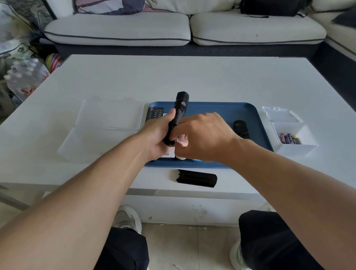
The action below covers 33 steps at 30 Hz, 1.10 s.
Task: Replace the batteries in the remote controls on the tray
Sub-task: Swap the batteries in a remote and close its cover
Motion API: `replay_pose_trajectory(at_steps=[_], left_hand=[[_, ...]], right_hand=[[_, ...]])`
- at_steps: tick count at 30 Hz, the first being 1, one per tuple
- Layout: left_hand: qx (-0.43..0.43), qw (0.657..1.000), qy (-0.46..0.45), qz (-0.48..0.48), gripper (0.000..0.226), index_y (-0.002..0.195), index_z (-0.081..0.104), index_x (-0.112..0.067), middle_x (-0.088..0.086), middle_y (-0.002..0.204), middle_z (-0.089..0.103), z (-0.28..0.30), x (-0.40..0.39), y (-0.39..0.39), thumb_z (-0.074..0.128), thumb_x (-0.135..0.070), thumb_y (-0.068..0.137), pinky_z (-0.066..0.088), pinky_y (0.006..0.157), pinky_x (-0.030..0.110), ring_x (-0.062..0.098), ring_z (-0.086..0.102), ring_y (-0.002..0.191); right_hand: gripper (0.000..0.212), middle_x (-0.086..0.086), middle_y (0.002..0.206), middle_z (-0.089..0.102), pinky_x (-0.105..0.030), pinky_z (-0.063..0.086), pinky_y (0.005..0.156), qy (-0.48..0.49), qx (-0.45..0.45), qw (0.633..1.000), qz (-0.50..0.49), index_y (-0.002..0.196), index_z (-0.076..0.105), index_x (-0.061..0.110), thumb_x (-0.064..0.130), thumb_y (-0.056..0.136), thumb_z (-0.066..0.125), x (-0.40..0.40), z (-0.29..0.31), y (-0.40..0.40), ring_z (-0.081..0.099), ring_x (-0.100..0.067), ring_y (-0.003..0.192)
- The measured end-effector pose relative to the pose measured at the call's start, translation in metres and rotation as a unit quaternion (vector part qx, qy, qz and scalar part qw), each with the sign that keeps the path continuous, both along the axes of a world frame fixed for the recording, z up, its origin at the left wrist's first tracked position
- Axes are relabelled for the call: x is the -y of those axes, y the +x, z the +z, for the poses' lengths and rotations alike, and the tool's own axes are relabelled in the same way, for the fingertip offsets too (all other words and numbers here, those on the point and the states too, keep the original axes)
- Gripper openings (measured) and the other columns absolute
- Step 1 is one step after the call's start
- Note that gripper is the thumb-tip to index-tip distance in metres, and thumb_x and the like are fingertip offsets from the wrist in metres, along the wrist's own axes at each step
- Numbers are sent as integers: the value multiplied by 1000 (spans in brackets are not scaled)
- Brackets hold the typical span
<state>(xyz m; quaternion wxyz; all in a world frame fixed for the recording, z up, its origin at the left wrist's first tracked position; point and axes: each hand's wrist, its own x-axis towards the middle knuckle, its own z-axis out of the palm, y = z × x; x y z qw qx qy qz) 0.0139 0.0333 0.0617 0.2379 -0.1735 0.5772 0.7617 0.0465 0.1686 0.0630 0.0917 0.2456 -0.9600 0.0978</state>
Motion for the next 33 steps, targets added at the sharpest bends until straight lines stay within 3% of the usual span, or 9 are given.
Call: replay_pose_trajectory(at_steps=[7,12,16,20,24,26,28,31,33], left_hand=[[13,999,34,-33,39,97,66,-2,10,60,67,-3,2,-1,46,-35,106,51,41,28,22,60,45],[-10,999,15,-30,30,99,68,-7,11,84,69,-10,-7,-5,52,-32,104,57,51,33,21,68,61],[-22,1000,12,-18,32,106,66,-4,16,87,70,-12,-21,-5,49,-31,105,60,84,50,29,71,78],[-31,999,12,-10,36,115,62,-4,14,87,66,-9,-34,-8,51,-36,103,62,79,44,27,74,73],[-34,999,10,-28,33,110,63,-5,14,86,67,-13,-46,-7,51,-35,104,61,80,46,29,73,73],[-34,999,7,-39,34,107,65,-4,15,87,67,-17,-50,-7,51,-35,103,62,79,46,30,73,76],[-33,999,6,-43,34,104,66,-4,15,86,67,-19,-51,-8,51,-34,103,60,84,48,31,73,79],[-31,999,3,-42,32,100,66,-5,15,83,66,-22,-51,-10,51,-33,103,57,88,49,29,73,75],[-29,999,-4,-46,31,102,66,-5,16,86,66,-24,-53,-10,52,-33,103,58,87,49,30,73,75]], right_hand=[[29,12,106,69,-35,51,69,-11,49,998,44,112,72,41,30,86,66,-13,-6,-1,62,-21,83],[20,12,107,69,-36,52,67,-93,24,995,33,109,77,34,27,91,71,-23,-16,-4,66,-20,84],[15,16,92,69,-10,41,61,-253,101,960,-67,108,74,26,25,96,66,-44,-1,-4,59,6,69],[12,3,94,76,-24,42,50,-345,150,903,-206,103,65,21,22,100,53,-102,0,-11,56,-6,54],[18,-6,95,73,-25,45,51,-302,164,857,-384,100,65,18,22,100,47,-173,-14,-17,58,-19,67],[23,-19,97,70,-33,44,61,-290,162,839,-430,103,66,5,16,96,47,-200,-28,-19,54,-28,72],[27,-29,93,62,-29,36,63,-281,176,829,-451,106,63,-7,9,93,46,-218,-41,-20,45,-22,75],[22,-3,88,58,-24,36,54,-182,224,851,-439,96,69,13,6,93,49,-228,-44,-14,52,-23,81],[20,0,93,61,-21,39,54,-105,251,874,-402,93,69,21,5,92,57,-234,-43,-11,57,-23,86]])
